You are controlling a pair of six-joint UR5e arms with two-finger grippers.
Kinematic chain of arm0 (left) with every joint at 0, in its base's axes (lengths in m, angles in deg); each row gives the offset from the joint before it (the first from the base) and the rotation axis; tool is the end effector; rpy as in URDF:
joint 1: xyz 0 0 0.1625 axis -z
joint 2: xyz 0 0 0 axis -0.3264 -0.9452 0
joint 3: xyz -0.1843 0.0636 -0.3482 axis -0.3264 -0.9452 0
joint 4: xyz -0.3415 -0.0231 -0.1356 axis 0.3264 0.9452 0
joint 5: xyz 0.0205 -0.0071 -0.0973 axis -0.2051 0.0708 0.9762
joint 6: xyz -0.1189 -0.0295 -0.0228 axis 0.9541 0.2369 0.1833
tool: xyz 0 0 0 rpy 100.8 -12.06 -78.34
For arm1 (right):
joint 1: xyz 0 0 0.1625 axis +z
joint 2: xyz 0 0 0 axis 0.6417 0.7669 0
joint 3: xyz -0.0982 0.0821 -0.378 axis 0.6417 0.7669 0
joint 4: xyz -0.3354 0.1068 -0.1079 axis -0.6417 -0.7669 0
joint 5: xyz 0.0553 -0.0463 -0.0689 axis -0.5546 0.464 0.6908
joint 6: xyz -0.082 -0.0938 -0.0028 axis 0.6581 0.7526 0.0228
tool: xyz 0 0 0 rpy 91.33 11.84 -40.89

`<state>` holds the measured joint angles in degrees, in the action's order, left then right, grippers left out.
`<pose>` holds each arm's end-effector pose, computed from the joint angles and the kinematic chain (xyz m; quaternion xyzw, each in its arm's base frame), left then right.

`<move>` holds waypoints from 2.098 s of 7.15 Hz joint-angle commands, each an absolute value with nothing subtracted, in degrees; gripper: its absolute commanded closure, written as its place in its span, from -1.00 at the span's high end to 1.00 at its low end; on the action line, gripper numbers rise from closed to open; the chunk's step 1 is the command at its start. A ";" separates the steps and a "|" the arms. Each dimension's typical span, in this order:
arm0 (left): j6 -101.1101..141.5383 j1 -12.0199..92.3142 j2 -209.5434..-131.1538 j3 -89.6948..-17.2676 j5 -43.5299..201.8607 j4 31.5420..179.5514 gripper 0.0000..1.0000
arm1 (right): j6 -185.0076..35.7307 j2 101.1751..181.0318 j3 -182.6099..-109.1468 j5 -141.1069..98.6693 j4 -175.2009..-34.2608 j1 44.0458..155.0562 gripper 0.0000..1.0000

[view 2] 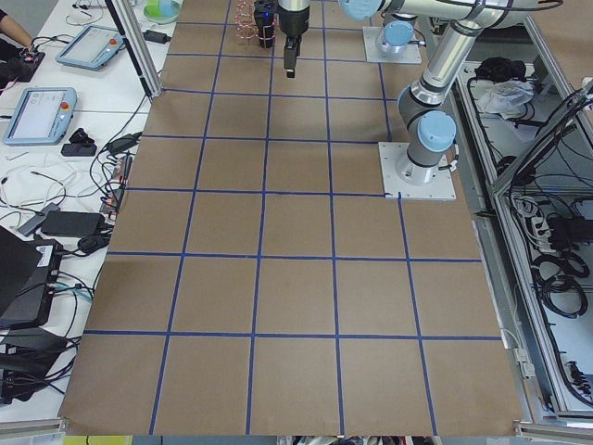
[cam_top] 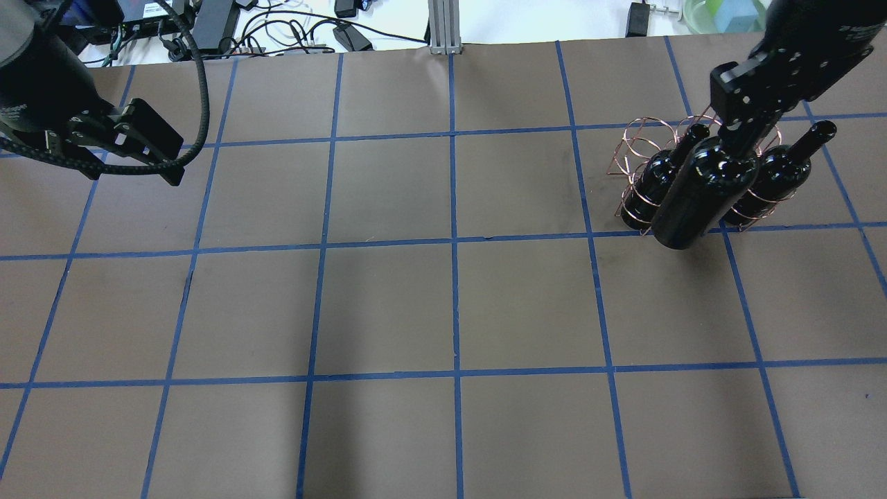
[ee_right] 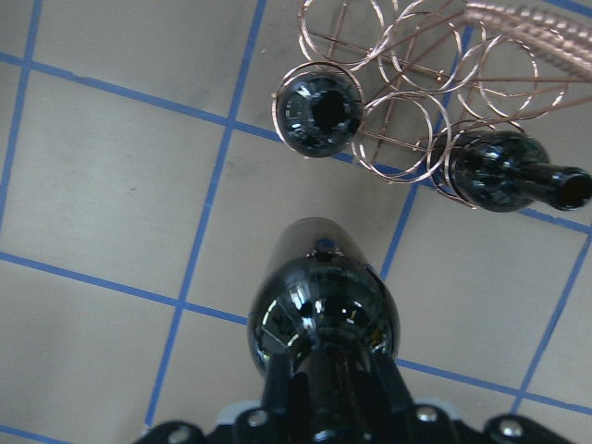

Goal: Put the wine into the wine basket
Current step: 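Carry the bottle with the right gripper over the copper wine rack, then lower the bottle with the right gripper into the empty rack slot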

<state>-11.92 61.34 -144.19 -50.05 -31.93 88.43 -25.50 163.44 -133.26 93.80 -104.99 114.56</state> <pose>-0.0669 -0.4096 0.4881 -0.0680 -0.9977 -0.0003 0.0040 0.0137 -0.4374 0.5053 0.1503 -0.9884 -0.0162 0.0119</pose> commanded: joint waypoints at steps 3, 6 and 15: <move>-11.74 61.37 -144.25 -50.14 -31.93 88.32 1.00 | -16.21 157.70 -128.30 92.95 -107.51 107.42 -1.00; -11.92 61.37 -144.16 -50.23 -32.02 88.32 1.00 | -16.30 156.29 -128.56 90.22 -109.98 107.94 -1.00; -11.92 61.37 -144.07 -50.49 -31.93 88.41 1.00 | -16.84 150.14 -128.91 93.45 -115.17 111.81 -1.00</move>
